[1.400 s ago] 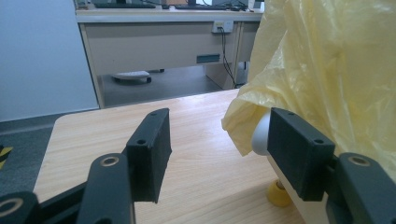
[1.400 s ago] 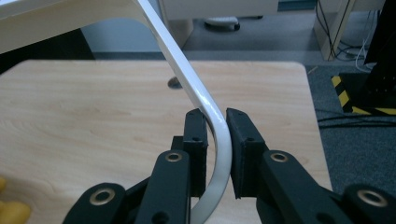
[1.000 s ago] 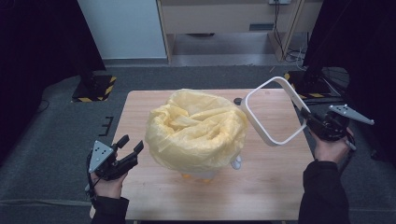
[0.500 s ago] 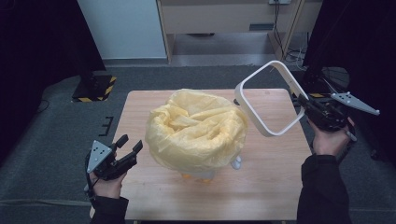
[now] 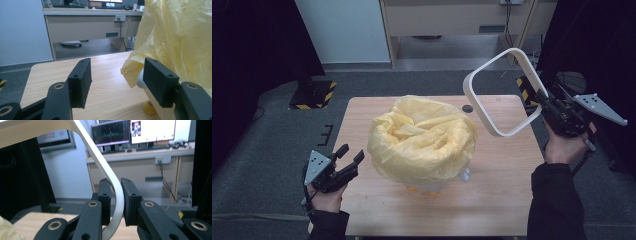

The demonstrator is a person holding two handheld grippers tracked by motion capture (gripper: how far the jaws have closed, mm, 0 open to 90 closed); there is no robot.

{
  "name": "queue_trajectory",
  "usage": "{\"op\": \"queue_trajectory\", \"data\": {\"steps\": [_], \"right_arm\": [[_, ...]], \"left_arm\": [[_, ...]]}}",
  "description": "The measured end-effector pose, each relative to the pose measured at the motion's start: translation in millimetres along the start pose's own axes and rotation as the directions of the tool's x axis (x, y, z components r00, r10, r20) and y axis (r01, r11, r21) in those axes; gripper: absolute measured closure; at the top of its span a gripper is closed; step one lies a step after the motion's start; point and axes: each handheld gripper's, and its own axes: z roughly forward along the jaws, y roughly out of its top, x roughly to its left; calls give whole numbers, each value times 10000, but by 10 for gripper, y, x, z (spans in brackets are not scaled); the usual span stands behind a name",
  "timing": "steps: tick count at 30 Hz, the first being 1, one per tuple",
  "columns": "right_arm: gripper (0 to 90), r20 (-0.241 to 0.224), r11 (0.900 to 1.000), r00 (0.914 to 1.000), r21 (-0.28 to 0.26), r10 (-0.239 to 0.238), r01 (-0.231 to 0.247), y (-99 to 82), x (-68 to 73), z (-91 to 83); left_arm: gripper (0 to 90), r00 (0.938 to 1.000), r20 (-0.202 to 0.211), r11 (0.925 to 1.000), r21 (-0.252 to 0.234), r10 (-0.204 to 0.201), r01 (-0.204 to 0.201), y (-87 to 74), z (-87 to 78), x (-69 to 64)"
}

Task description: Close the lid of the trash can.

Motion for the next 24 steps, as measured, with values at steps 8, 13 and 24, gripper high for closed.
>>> {"op": "queue_trajectory", "data": {"steps": [8, 13, 24], "right_arm": [[792, -336, 9962, 9992, -850, -230, 201, 200, 139, -76], [792, -763, 9921, 9963, -1218, -401, 307, 318, 285, -91], [792, -1333, 9871, 9894, -1559, -582, 371, 373, 508, -64]], "left_arm": [[396, 10000, -3, 10000, -11, -2, 2, 3, -1, 0], [396, 10000, -26, 10000, -62, -37, 36, 8, -7, 7], [396, 10000, -78, 9999, -163, -51, 49, 23, -26, 25]]}}
